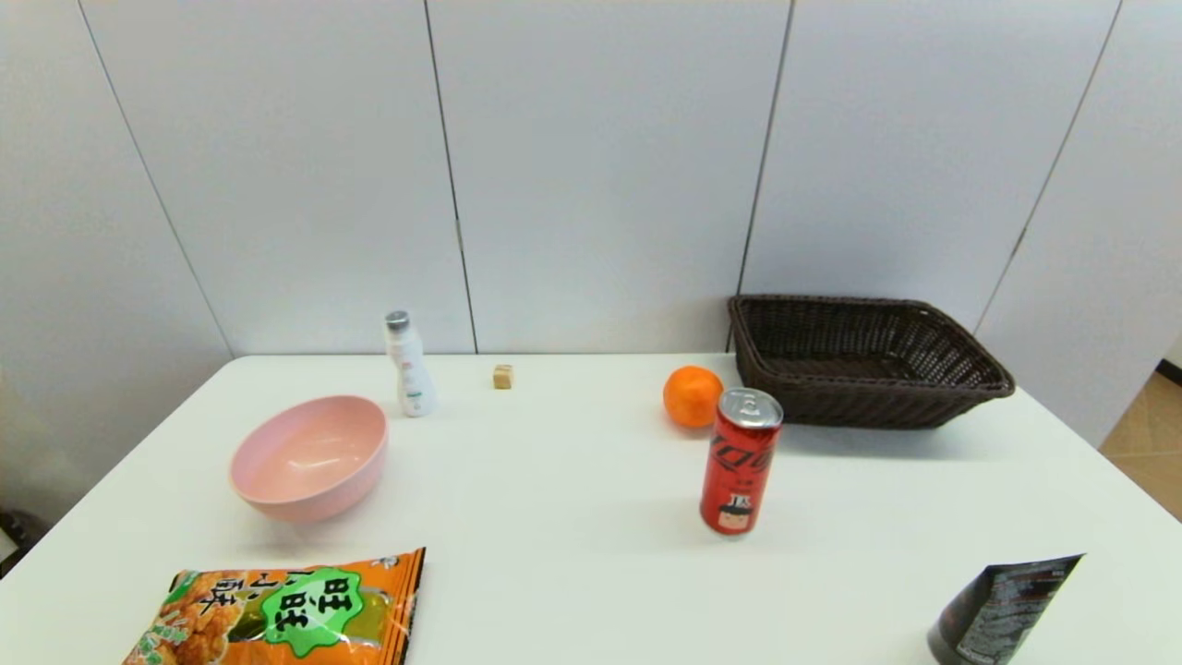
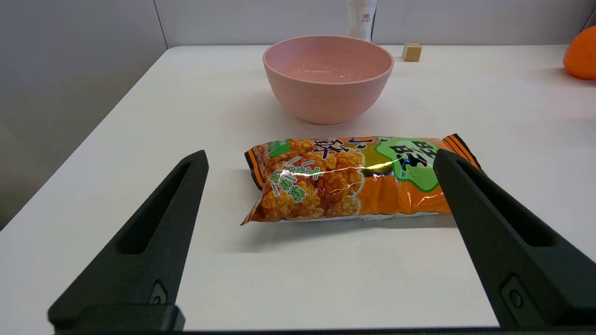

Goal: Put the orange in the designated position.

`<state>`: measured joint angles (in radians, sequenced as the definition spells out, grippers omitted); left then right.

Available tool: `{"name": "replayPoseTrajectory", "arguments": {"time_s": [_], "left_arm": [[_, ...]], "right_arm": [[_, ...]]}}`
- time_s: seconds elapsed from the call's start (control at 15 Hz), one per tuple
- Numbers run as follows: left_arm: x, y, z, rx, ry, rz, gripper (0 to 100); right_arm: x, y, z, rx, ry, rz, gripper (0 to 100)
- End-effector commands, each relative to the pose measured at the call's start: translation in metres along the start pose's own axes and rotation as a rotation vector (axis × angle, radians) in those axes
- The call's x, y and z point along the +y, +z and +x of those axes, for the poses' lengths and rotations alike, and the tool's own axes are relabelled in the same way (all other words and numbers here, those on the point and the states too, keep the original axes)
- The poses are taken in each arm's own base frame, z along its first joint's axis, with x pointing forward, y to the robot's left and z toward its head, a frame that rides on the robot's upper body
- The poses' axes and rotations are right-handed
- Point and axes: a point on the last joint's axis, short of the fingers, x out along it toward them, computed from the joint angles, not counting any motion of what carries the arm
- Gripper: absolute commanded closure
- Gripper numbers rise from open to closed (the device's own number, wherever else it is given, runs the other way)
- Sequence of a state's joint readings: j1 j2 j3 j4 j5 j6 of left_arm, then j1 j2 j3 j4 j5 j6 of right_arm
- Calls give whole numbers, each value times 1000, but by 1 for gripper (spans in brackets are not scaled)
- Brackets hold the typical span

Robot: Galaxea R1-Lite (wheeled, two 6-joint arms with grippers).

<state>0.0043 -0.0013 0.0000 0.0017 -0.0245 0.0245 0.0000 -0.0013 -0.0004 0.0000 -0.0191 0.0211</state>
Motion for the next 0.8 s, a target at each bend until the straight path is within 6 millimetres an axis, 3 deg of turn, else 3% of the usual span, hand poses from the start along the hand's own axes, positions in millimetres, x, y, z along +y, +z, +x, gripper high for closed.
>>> {"name": "replayPoseTrajectory", "arguments": {"time_s": [0.07,0.8], "left_arm": [[0,0,0,1,0,0,0],[0,0,0,1,0,0,0]], "right_arm": [[0,0,0,0,-1,0,0],[0,0,0,0,1,0,0]]}}
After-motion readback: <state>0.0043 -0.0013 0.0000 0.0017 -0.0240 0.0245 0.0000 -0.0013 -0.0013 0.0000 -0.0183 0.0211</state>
